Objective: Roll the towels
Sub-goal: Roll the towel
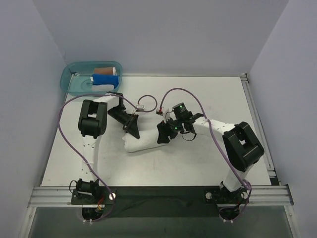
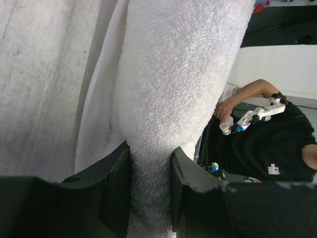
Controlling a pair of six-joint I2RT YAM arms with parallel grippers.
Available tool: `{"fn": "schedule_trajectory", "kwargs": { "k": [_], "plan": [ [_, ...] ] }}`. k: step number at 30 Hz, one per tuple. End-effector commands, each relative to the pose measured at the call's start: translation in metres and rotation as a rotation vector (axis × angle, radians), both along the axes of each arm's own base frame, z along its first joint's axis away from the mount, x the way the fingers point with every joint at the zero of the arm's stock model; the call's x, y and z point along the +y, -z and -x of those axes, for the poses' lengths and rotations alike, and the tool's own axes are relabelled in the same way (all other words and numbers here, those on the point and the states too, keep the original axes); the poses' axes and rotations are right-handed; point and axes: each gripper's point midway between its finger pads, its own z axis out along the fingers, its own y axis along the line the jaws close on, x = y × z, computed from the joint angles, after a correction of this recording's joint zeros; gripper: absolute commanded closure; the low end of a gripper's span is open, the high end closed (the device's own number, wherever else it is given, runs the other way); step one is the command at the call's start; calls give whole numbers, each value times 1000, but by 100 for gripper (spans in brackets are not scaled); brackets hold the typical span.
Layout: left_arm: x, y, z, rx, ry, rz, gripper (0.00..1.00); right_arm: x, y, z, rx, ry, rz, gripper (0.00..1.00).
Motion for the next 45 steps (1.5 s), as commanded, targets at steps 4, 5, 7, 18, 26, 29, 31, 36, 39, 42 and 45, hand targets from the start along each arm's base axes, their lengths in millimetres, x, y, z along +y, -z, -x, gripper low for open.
{"fn": "schedule_trajectory", "kwargs": {
  "k": [4,5,7,18,26,29,31,36,39,42,45],
  "plan": [
    [20,55,-21,-146,35,-35,59,14,0,1,83,-30,-80,86],
    [20,53,-22,-149,21,-25,54,16,-1,-1,103,-29,-89,100],
    [22,46,-22,-143,-18,-1,49,15,-3,-1,169,-15,-91,100],
    [70,-25,-64,-643,-232,-73,18,-2,-2,15,458,30,-36,100],
    [75,-76,-58,-1049,-150,-152,6,1,-2,13,570,65,-42,100],
    [60,-92,-41,-1224,-38,-183,5,3,-4,12,597,67,-48,100],
    [38,-92,-26,-1281,49,-155,5,3,-4,11,605,69,-47,100],
    [13,-75,5,-1366,220,-167,4,3,-2,8,638,76,-54,100],
    [0,-65,13,-1396,288,-181,4,1,-1,5,649,81,-58,100],
    [-8,-53,17,-1409,315,-206,4,0,0,1,663,86,-62,100],
    [-15,-39,22,-1427,373,-231,4,1,0,-2,670,85,-67,100]
  ]
}}
